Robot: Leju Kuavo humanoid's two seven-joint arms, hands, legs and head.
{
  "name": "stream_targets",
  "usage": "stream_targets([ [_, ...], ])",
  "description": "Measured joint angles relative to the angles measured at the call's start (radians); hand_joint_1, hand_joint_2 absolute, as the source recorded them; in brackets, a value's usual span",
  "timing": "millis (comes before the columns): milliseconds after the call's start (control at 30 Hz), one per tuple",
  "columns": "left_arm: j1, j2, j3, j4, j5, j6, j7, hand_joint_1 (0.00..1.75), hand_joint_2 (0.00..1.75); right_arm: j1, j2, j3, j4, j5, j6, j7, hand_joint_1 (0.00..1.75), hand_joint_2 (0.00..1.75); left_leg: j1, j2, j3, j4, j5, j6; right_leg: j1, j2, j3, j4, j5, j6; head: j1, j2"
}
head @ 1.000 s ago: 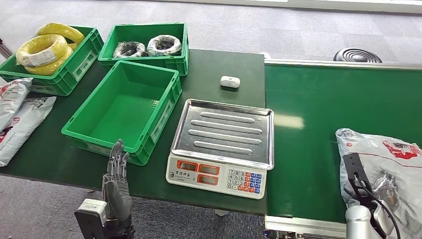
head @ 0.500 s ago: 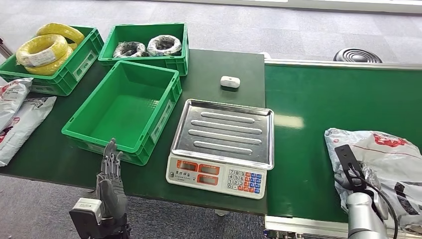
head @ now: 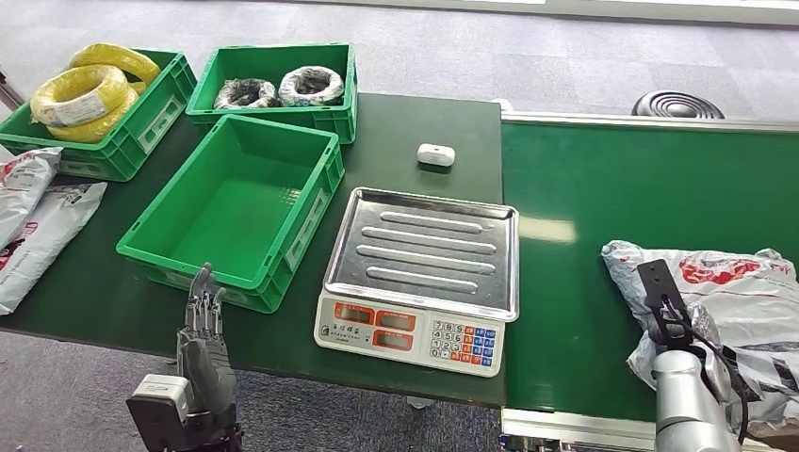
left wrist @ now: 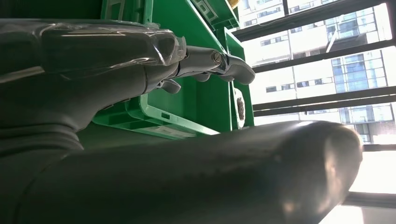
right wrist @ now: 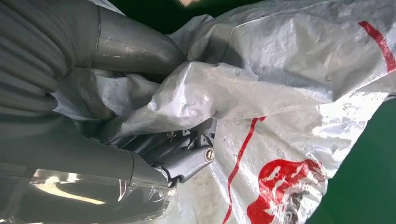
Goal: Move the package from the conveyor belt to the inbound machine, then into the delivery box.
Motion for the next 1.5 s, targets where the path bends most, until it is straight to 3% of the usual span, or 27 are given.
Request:
stream_targets([
  [167,0.013,0.0,0.004,-0.015,0.003,0.027,-0.005,0.0,0.0,0.014,0.023,0.004,-0.071,0.026,-0.152,0.01,1.75,1.75,0.0,0.0,0.0,0.0,0.0,0.0,0.0,0.0,0.0,0.0,0.0,0.0,0.0,0.0],
  [333,0.034,0.0,0.002,-0.032,0.009,0.047,-0.013,0.0,0.0,0.127,0.123,0.076,-0.47,0.204,-0.361,0.042,1.75,1.75,0.001,0.0,0.0,0.0,0.0,0.0,0.001,0.0,-0.001,0.0,-0.001,0.0,0.0,0.0],
  [433,0.039,0.0,-0.006,-0.032,0.013,0.051,-0.023,0.0,0.0,0.196,0.179,0.152,-0.707,0.312,-0.424,0.066,1.75,1.75,0.002,0.0,0.0,0.0,-0.001,-0.001,0.002,0.0,-0.001,0.0,-0.002,-0.001,0.0,0.0],
  [667,0.041,0.0,-0.029,-0.027,0.034,0.052,-0.038,0.0,0.0,0.3,0.241,0.281,-1.011,0.44,-0.547,0.075,1.75,1.75,0.001,0.0,0.0,0.0,-0.001,-0.001,0.002,0.0,0.0,0.0,-0.002,-0.001,0.0,0.0],
  [933,0.027,0.003,-0.047,-0.013,0.043,0.055,-0.04,0.0,0.0,0.339,0.256,0.359,-1.126,0.465,-0.558,0.065,1.74,1.75,0.001,0.0,0.0,0.0,-0.001,-0.001,0.001,0.0,0.0,0.0,-0.002,-0.001,0.0,0.0],
  [1067,0.012,0.006,-0.058,-0.005,0.05,0.044,-0.04,0.0,0.0,0.326,0.252,0.416,-1.115,0.382,-0.51,-0.036,1.67,1.75,0.001,0.001,-0.001,0.0,-0.001,-0.001,0.002,0.0,0.0,0.0,-0.002,-0.001,0.0,0.0],
  [1200,-0.034,0.008,-0.065,0.019,0.048,-0.005,-0.04,0.0,0.0,0.261,0.241,0.582,-1.025,0.195,-0.327,-0.261,1.71,1.75,0.002,0.003,0.001,-0.001,0.0,-0.001,0.002,0.001,0.001,0.0,-0.001,-0.002,0.0,0.0],
  [1267,-0.06,0.006,-0.065,0.036,0.042,-0.025,-0.04,0.0,0.0,0.234,0.24,0.691,-0.97,0.138,-0.282,-0.325,1.73,1.75,0.002,0.001,0.002,-0.001,0.001,-0.002,0.003,0.0,0.001,0.0,-0.001,-0.003,0.0,0.0],
  [1367,-0.08,0.001,-0.065,0.053,0.033,-0.035,-0.04,0.0,0.0,0.204,0.241,0.813,-0.899,0.102,-0.278,-0.338,1.73,1.75,0.003,0.0,0.001,-0.001,0.001,-0.002,0.003,-0.001,0.001,0.001,-0.001,-0.003,0.0,0.0],
  [1500,-0.087,-0.002,-0.064,0.062,0.03,-0.037,-0.04,0.0,0.0,0.19,0.24,0.902,-0.842,0.089,-0.278,-0.338,1.73,1.75,0.002,0.0,0.0,0.0,0.001,-0.002,0.003,-0.001,0.0,0.001,-0.002,-0.002,0.0,0.0],
])
